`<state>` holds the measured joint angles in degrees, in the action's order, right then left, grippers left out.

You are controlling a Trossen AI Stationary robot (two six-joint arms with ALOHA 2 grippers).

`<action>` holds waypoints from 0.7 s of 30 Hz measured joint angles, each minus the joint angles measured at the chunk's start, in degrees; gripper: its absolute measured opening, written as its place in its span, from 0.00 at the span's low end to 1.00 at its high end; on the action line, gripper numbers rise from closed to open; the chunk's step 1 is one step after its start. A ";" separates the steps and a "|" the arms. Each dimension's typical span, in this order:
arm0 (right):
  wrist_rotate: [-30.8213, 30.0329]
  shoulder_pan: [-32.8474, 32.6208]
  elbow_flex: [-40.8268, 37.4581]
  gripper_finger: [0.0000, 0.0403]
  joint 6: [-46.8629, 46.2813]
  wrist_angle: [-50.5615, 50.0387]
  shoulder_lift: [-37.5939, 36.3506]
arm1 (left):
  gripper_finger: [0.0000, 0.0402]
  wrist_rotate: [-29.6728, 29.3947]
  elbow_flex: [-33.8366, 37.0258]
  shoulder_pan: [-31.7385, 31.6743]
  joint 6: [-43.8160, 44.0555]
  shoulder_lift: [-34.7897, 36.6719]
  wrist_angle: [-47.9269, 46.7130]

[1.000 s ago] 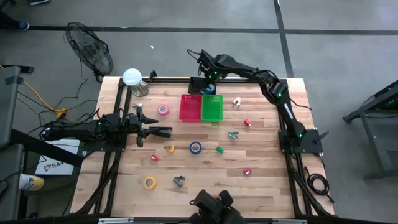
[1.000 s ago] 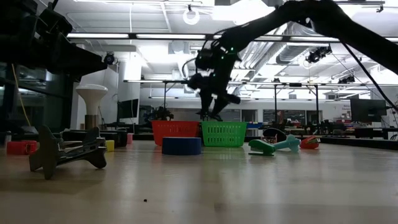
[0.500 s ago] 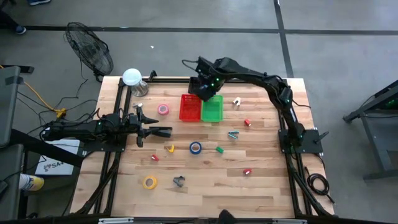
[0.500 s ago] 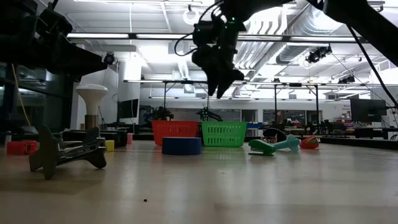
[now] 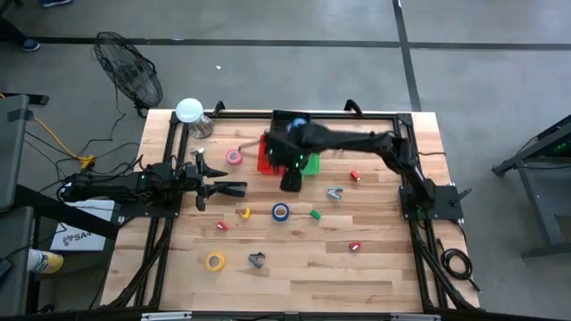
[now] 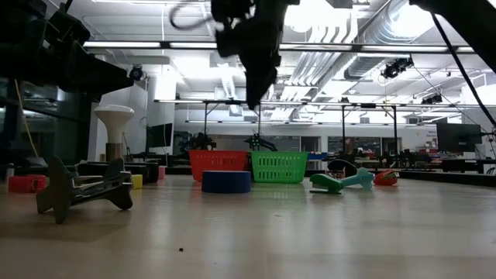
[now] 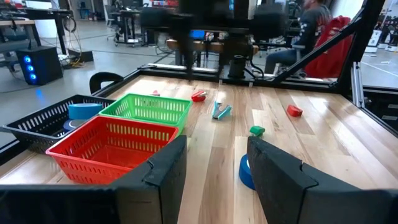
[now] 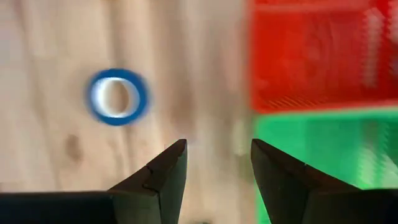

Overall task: Pick and place Stapler, Stapler remover, tape
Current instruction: Put the dark blue tape into the black bin

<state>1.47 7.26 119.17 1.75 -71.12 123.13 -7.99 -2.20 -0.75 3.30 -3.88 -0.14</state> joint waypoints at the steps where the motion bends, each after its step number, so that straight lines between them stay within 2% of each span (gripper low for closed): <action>1: -0.03 -1.43 0.00 0.42 0.40 0.85 0.00 | 0.41 0.00 0.00 0.02 -0.01 0.00 0.00; 10: -4.24 -10.99 0.00 0.42 1.37 10.01 2.10 | 0.41 0.00 0.00 0.00 0.01 0.00 0.00; 21: -0.62 -12.14 -0.11 0.42 -1.70 10.48 9.27 | 0.41 -0.02 0.00 0.00 0.01 0.00 -0.01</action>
<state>0.84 -4.89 119.07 0.05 -60.65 132.41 -8.01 -2.20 -0.75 3.31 -3.88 -0.15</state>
